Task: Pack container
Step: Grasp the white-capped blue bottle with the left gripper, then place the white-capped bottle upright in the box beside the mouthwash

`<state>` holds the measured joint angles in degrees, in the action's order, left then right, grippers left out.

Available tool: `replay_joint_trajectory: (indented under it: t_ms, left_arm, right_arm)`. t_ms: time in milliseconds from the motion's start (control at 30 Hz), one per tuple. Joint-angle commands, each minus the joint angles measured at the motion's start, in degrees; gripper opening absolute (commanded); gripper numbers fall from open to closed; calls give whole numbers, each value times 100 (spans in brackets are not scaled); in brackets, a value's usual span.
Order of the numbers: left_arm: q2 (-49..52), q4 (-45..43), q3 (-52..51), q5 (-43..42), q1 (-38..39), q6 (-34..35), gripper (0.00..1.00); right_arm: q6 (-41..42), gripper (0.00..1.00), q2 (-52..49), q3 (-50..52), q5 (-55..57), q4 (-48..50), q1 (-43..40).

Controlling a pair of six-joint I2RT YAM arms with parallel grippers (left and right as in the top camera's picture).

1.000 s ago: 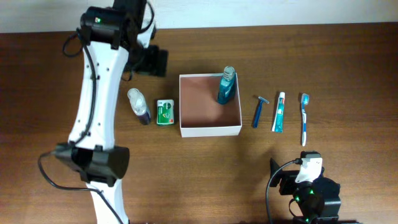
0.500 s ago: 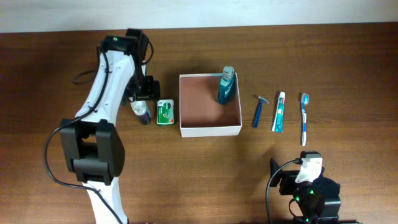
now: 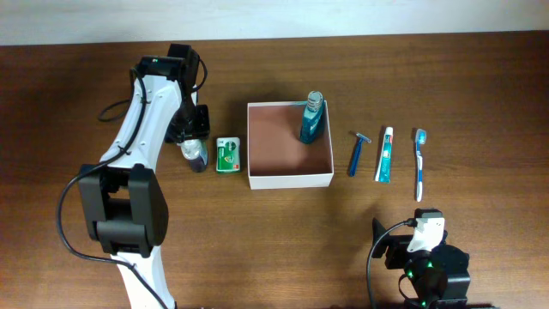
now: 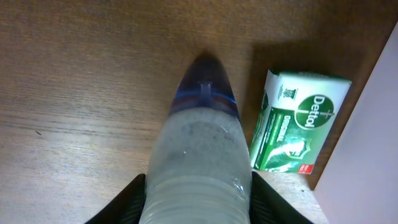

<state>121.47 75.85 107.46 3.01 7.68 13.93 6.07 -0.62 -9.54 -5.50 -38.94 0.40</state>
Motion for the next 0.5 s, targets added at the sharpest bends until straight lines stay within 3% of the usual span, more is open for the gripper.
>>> replay_joint_trajectory:
  t_ms: [0,267,467]
  left_arm:
    - [-184,229,-70,-221,-9,13,40]
    - [-1119,831,1576,-688,452,-177,39]
    - [-1346,319,1976,-662,1416,-170,37]
  right_arm:
    - [42,99,44,31,-9,-4,-44]
    - [42,99,44,31,-9,-2,-44]
    - [42,99,44,31,-9,-4,-44]
